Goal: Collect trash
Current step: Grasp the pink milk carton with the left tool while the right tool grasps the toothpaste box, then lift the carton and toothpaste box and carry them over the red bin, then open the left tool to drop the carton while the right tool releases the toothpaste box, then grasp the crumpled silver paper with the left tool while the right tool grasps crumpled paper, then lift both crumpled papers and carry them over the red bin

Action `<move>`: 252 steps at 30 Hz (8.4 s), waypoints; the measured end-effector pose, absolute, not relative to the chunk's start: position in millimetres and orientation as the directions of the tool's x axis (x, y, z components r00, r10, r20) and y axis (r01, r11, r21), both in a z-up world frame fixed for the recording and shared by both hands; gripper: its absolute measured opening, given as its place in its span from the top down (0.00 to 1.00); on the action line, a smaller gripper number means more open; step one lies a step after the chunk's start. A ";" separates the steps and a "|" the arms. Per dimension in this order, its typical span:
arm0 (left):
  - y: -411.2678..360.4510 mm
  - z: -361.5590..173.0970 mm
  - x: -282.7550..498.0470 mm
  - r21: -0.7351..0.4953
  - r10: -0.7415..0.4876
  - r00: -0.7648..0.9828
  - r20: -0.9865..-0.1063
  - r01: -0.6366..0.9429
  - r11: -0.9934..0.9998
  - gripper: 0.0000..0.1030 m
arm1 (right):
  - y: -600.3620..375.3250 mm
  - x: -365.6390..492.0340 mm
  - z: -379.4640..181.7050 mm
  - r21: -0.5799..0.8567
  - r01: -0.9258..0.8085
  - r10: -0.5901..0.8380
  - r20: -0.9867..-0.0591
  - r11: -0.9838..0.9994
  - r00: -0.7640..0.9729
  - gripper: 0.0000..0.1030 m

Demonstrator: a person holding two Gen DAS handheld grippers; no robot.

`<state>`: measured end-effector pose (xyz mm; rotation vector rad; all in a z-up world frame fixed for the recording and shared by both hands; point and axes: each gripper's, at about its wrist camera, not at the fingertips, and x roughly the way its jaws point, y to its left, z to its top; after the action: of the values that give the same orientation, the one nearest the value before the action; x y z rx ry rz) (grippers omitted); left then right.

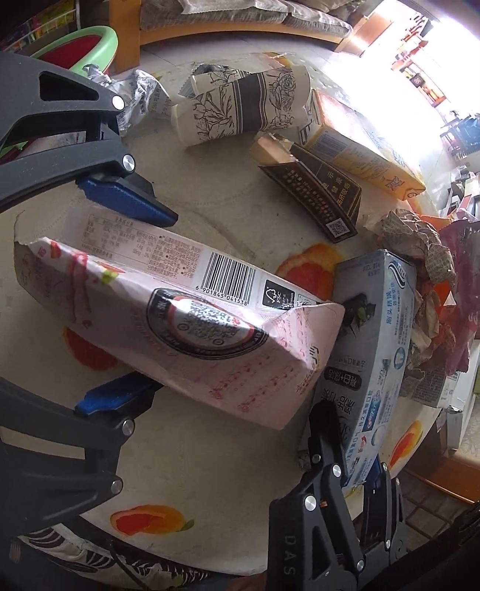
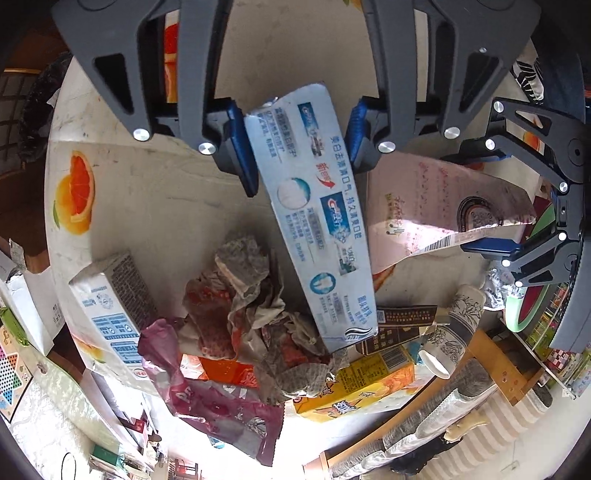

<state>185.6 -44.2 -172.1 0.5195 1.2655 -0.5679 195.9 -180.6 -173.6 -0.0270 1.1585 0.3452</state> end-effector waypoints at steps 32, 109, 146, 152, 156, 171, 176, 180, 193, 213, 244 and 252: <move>54.9 -48.0 97.4 -0.072 -0.245 0.501 -0.830 0.340 0.938 0.47 | -179.6 120.6 -64.5 0.120 -0.273 0.255 -0.805 0.955 0.536 0.65; 310.8 -55.4 78.3 -0.108 0.143 0.623 -0.769 -0.347 0.932 0.10 | 142.4 145.0 -48.9 0.146 -0.680 0.509 -0.776 0.718 0.372 0.65; 196.2 -31.7 95.8 -0.146 -0.027 0.668 -0.744 -0.122 0.982 0.08 | -4.7 130.2 -32.3 0.083 -0.477 0.367 -0.757 0.875 0.540 0.05; 136.3 -33.2 108.0 -0.137 -0.093 0.650 -0.755 -0.017 0.990 0.08 | -86.3 125.7 -31.7 0.094 -0.346 0.296 -0.748 0.933 0.594 0.05; 106.4 -43.9 118.4 -0.115 -0.103 0.623 -0.776 0.021 0.993 0.08 | -127.7 122.3 -29.8 0.091 -0.281 0.253 -0.742 0.955 0.620 0.04; 88.0 -98.0 181.0 -0.034 -0.059 0.475 -0.878 0.063 0.997 0.08 | -200.2 145.5 -57.7 0.117 -0.142 0.180 -0.771 0.983 0.611 0.04; 87.4 -119.0 205.5 0.001 -0.029 0.430 -0.903 0.070 0.998 0.08 | -211.1 166.7 -74.0 0.119 -0.110 0.161 -0.792 0.987 0.589 0.04; 85.5 -132.8 220.7 0.025 -0.009 0.407 -0.914 0.079 0.997 0.08 | -217.3 185.0 -89.0 0.134 -0.089 0.161 -0.809 0.987 0.565 0.04; 75.2 -160.7 238.4 0.032 -0.013 0.353 -0.936 0.122 0.992 0.14 | -210.9 237.0 -145.7 0.195 -0.058 0.199 -0.860 0.979 0.469 0.05; 80.9 -176.2 233.7 0.019 -0.019 0.319 -0.947 0.114 0.993 0.47 | -200.3 257.3 -185.0 0.209 -0.069 0.219 -0.880 0.975 0.421 0.55; 89.1 -51.6 141.0 -0.079 -0.124 0.562 -0.818 0.104 0.991 0.49 | -171.2 137.2 -69.1 0.197 -0.172 0.260 -0.800 0.965 0.541 0.57; 112.6 -27.7 114.0 -0.098 -0.108 0.626 -0.773 0.050 0.994 0.49 | -135.5 115.4 -33.6 0.167 -0.241 0.281 -0.762 0.956 0.583 0.57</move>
<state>114.0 112.6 -27.7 -0.0691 0.8905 -0.0909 115.4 -135.5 -33.6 0.0472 0.8978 0.3046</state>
